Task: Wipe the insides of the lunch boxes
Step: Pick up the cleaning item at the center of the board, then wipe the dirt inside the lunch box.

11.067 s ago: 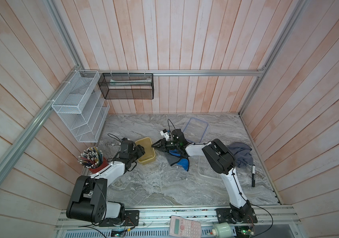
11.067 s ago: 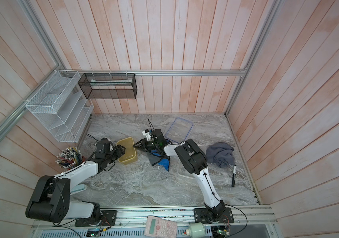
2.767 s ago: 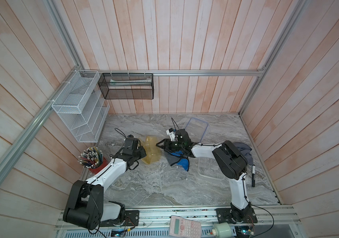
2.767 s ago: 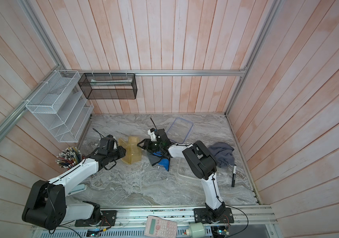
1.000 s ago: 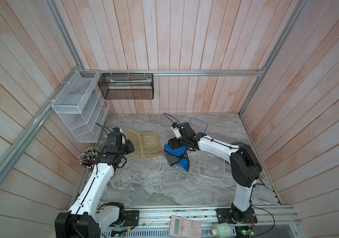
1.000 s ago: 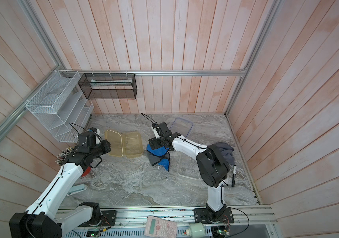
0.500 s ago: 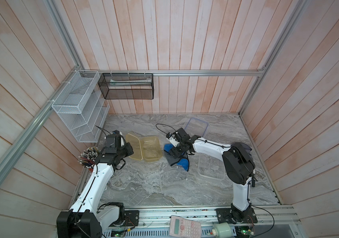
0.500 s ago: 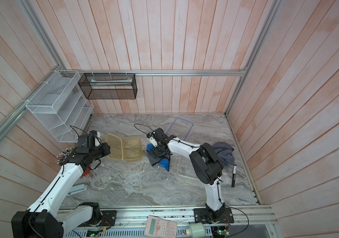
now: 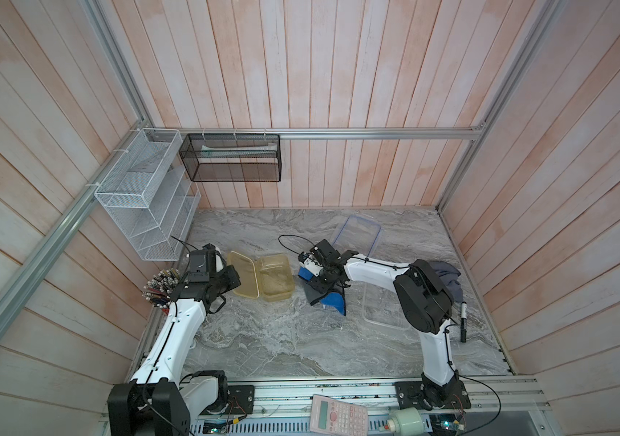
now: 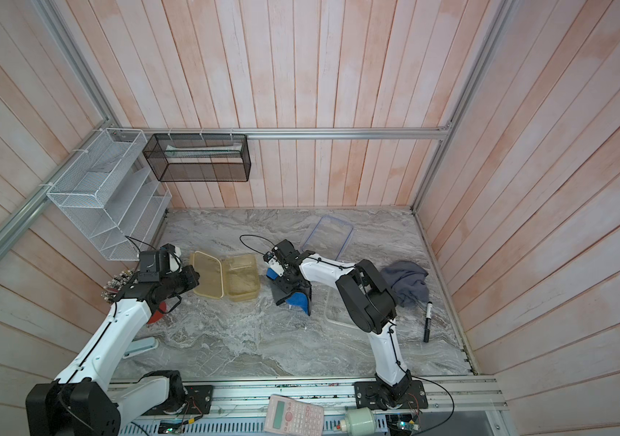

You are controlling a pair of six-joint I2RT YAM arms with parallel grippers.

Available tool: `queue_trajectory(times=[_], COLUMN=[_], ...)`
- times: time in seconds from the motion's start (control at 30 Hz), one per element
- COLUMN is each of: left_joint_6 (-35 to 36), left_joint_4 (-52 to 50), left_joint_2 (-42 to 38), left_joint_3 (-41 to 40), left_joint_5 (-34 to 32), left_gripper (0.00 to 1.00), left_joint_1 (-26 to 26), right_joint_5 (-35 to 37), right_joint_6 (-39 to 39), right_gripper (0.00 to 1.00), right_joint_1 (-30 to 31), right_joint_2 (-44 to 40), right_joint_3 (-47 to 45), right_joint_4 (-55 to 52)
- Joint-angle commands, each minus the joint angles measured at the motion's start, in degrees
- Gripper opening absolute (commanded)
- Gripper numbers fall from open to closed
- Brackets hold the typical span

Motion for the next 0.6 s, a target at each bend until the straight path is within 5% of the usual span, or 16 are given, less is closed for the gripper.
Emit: queue_trajectory(times=[0.0, 0.2, 0.57], left_joint_6=[1.32, 2.7, 6.19], left_joint_4=[1.55, 1.88, 2.01], left_joint_2=[0.3, 0.05, 0.31], left_joint_3=[-0.38, -1.04, -0.69], left_joint_5=[2.0, 2.13, 3.67], left_gripper=[0.04, 0.04, 0.04], left_joint_1=[0.47, 0.68, 0.8], right_joint_5=[-0.9, -10.48, -22.04], right_joint_6=[0.86, 4.49, 12.84], right_gripper=[0.33, 0.01, 0.0], right_joint_1=[0.31, -2.45, -7.96], right_joint_2=[1.26, -7.2, -25.81], right_joint_3=[-2.72, -7.74, -12.88], right_joint_4=[-1.64, 7.23, 19.09])
